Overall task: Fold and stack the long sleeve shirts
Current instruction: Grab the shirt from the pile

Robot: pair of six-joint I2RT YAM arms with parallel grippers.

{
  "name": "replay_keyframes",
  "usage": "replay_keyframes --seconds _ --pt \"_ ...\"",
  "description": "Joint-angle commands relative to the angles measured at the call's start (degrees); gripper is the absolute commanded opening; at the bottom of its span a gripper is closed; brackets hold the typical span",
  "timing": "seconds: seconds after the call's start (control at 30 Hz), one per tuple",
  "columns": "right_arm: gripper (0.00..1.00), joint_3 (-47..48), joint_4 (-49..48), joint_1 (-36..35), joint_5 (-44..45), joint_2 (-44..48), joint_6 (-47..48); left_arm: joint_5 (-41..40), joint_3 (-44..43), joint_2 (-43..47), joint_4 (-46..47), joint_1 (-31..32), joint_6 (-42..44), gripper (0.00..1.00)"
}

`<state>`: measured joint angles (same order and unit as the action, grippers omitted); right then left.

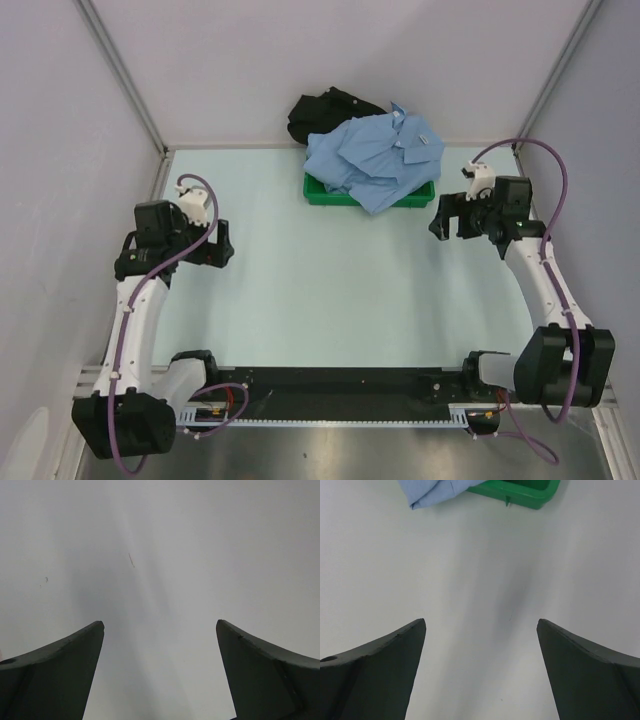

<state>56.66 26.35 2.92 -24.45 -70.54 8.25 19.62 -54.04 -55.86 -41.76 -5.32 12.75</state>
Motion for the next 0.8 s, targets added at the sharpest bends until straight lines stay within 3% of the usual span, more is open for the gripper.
replay_keyframes --seconds 0.0,0.27,0.47,0.6,0.77 --pt "1.0 6.95 -6.31 -2.65 -1.04 -4.67 4.13 4.35 -2.82 0.4 1.77 0.66 2.62 0.99" --pt "1.0 23.83 -9.91 -10.91 2.55 -20.93 24.15 12.98 -6.34 -3.29 1.68 1.28 4.65 0.99" --pt "1.0 32.44 -20.45 -17.59 6.25 -33.68 37.52 17.38 -6.96 -5.75 2.73 1.72 3.24 0.99" --pt "1.0 38.69 -21.6 -21.02 7.92 -42.12 48.95 16.86 -6.25 -6.98 2.82 1.9 2.28 0.99" --pt "1.0 46.58 -30.81 -23.13 12.75 -54.66 58.97 17.12 -4.15 -5.67 3.0 1.98 0.96 0.99"
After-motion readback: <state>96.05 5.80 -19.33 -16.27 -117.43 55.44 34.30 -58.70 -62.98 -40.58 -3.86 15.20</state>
